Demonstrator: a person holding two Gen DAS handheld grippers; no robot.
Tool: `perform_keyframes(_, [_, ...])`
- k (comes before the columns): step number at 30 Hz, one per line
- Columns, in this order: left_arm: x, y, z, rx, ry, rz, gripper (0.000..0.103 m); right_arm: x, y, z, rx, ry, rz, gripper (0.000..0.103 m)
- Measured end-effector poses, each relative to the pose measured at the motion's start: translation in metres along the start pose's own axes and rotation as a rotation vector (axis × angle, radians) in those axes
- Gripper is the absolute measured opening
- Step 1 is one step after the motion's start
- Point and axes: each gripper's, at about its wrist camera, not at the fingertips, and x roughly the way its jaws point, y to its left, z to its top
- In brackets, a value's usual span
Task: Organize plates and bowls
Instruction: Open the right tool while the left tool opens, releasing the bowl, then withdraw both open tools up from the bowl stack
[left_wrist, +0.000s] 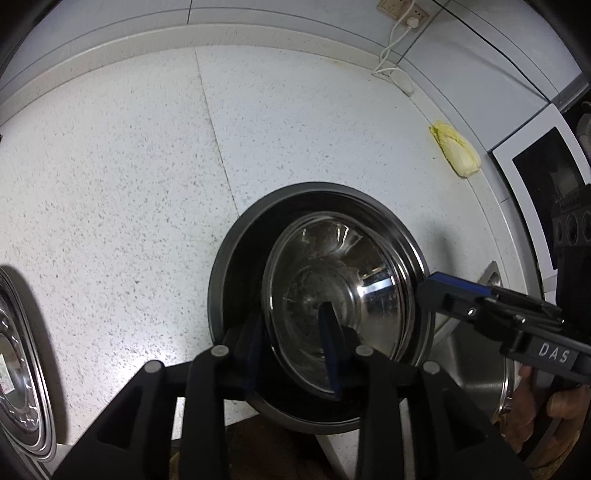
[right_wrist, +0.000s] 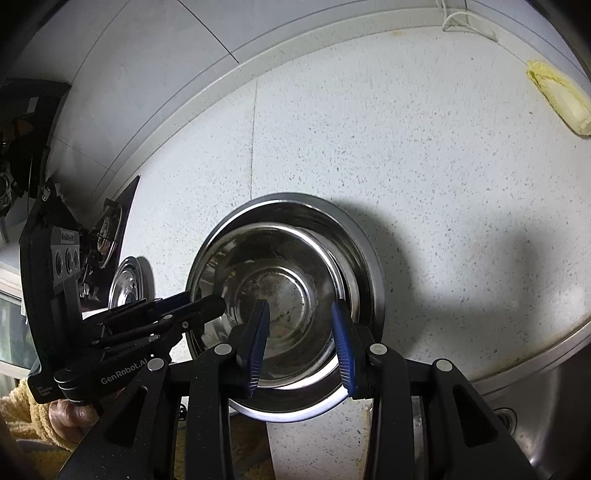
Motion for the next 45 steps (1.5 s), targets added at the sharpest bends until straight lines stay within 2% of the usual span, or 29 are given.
perform_keyframes(5, [-0.012,0.003,-0.002,0.042,-0.031,0.021,0.031,-0.009,0.004,0.000,-0.011,-0.034,-0.008,0.031])
perform_keyframes(7, [-0.018,0.004,-0.002,0.054,-0.048,0.023,0.033,-0.012,0.004,0.000,-0.016,-0.047,-0.021,0.038])
perform_keyframes(14, [-0.038,0.028,0.002,0.021,-0.102,0.016,0.043,-0.030,-0.001,0.000,-0.045,-0.090,-0.076,0.041])
perform_keyframes(16, [-0.039,0.037,0.002,0.007,-0.090,0.017,0.048,-0.035,-0.005,0.001,-0.044,-0.100,-0.097,0.050])
perform_keyframes(18, [-0.037,0.045,0.002,-0.012,-0.072,0.010,0.049,-0.034,-0.008,0.001,-0.047,-0.094,-0.114,0.053])
perform_keyframes(24, [-0.022,0.058,0.001,-0.067,-0.004,0.000,0.051,-0.025,-0.023,0.001,-0.043,-0.048,-0.141,0.054])
perform_keyframes(29, [-0.012,0.067,0.001,-0.113,0.024,0.039,0.051,-0.018,-0.033,0.000,-0.034,-0.028,-0.170,0.054])
perform_keyframes(32, [-0.004,0.074,0.001,-0.148,0.053,0.020,0.051,-0.011,-0.035,-0.001,-0.042,-0.005,-0.179,0.054])
perform_keyframes(38, [0.004,0.070,-0.001,-0.136,0.068,0.030,0.050,-0.003,-0.029,-0.001,-0.083,0.019,-0.191,0.054])
perform_keyframes(45, [0.021,0.072,-0.005,-0.174,0.115,-0.007,0.049,0.007,-0.028,-0.001,-0.101,0.053,-0.207,0.053])
